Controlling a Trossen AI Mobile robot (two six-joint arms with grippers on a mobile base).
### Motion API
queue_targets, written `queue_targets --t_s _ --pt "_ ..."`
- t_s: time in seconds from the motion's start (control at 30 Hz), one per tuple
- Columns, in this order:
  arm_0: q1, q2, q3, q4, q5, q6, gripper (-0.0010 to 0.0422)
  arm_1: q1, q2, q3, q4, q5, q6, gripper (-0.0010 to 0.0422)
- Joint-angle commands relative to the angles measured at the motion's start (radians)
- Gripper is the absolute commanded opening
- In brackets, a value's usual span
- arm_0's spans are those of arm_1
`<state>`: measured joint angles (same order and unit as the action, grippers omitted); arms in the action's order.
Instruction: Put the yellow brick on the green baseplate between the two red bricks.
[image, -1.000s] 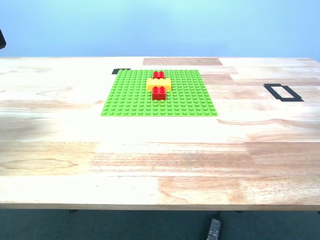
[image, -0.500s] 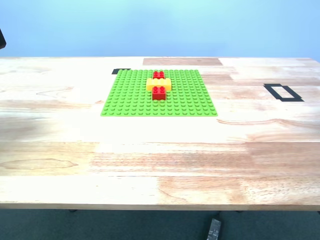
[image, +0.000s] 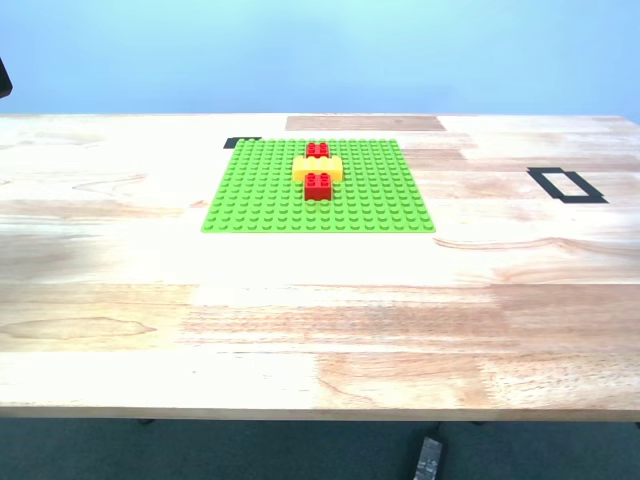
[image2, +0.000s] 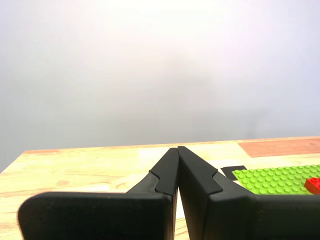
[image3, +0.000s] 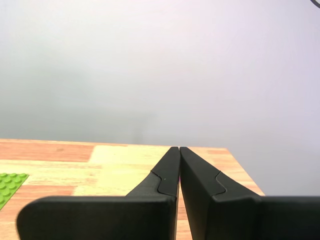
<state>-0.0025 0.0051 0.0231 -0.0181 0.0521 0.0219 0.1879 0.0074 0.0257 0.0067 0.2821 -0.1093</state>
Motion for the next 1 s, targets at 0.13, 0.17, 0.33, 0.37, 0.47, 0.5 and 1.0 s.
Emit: queue_targets --t_s 0.13,0.17,0.33,0.37,0.47,0.5,1.0 --pt "0.0 0.008 0.0 0.0 0.0 0.0 0.0 0.0 0.0 0.001 0.0 0.001 0.0 0.0" --pt "0.0 0.011 0.0 0.0 0.0 0.001 0.0 0.0 0.0 0.001 0.0 0.001 0.0 0.0" --pt "0.0 0.027 0.0 0.0 0.0 0.0 0.0 0.0 0.0 0.001 0.0 0.001 0.0 0.0" --pt "0.0 0.029 0.0 0.0 0.0 0.0 0.0 0.0 0.0 0.001 0.0 0.001 0.0 0.0" --pt "0.0 0.035 0.0 0.0 0.0 0.0 0.0 0.0 0.0 0.001 0.0 0.001 0.0 0.0" --pt "0.0 0.035 0.0 0.0 0.0 0.0 0.0 0.0 0.0 0.001 0.0 0.001 0.0 0.0" --pt "0.0 0.035 0.0 0.0 0.0 0.0 0.0 0.0 0.001 0.001 0.0 0.001 0.0 0.0"
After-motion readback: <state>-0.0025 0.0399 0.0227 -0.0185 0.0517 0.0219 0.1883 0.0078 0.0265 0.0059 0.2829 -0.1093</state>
